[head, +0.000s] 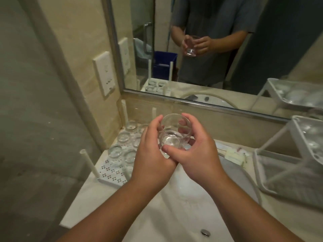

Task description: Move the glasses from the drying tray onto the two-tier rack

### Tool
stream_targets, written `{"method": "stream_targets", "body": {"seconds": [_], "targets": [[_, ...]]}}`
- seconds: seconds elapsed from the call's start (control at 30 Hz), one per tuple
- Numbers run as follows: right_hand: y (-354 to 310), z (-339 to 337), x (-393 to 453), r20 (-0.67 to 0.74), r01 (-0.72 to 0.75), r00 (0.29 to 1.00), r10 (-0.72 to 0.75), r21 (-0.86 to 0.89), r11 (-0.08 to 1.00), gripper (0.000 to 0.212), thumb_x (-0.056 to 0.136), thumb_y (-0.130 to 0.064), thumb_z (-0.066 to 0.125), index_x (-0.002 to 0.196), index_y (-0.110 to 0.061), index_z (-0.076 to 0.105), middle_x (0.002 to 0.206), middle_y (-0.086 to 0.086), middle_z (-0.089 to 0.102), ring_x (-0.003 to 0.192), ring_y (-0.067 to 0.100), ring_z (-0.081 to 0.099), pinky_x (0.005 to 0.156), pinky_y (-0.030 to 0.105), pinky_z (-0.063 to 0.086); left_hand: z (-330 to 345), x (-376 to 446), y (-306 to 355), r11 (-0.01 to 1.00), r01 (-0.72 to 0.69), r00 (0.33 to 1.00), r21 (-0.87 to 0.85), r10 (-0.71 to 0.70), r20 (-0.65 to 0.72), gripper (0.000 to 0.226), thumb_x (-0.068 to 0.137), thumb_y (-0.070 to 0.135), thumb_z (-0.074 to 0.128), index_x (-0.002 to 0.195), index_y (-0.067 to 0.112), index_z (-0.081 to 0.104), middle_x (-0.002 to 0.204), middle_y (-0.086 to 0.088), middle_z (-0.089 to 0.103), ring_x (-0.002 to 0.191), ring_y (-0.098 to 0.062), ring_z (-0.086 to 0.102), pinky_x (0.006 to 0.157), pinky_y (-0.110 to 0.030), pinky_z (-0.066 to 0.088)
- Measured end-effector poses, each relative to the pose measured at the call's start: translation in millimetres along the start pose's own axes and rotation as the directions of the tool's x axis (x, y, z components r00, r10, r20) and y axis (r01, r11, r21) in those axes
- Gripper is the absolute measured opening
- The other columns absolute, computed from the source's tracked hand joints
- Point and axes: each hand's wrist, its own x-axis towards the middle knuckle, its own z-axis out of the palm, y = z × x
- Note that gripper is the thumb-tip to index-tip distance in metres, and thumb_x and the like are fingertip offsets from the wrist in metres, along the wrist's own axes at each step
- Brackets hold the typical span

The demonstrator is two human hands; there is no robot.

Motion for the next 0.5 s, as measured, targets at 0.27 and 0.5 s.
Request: {"method": "stream_targets", "body": {"seconds": [0.27, 0.5], "targets": [[34.6, -103.7, -24.9, -0.211, -0.068, 0.976, 0.059, -0.038, 0.997, 0.081, 0.055, -0.047, 0.079, 0.13, -0.045, 0.047, 0.124, -0.02, 0.057, 0.112, 0.001, 0.057, 0.087, 0.028, 0.054, 95.9, -4.0, 46.2, 0.993, -0.078, 0.975, -0.087, 0.094, 0.199, 0.088, 0.066, 0.023, 0.078, 0.138, 0.05, 0.037, 0.126, 0.019, 0.057, 0.113, -0.001, 0.058, 0.087, -0.023, 0.054], [61.1, -202.7, -56.0, -0.381, -0.119, 0.92, 0.089, -0.055, 0.991, 0.079, 0.056, -0.049, 0.078, 0.128, -0.05, 0.046, 0.118, -0.026, 0.058, 0.111, -0.001, 0.057, 0.083, 0.015, 0.051, 184.7, -18.9, 95.6, 0.969, -0.167, 0.914, -0.182, 0.221, 0.341, 0.083, 0.062, 0.037, 0.07, 0.135, 0.059, 0.036, 0.123, 0.022, 0.056, 0.112, 0.001, 0.058, 0.081, -0.014, 0.051]]}}
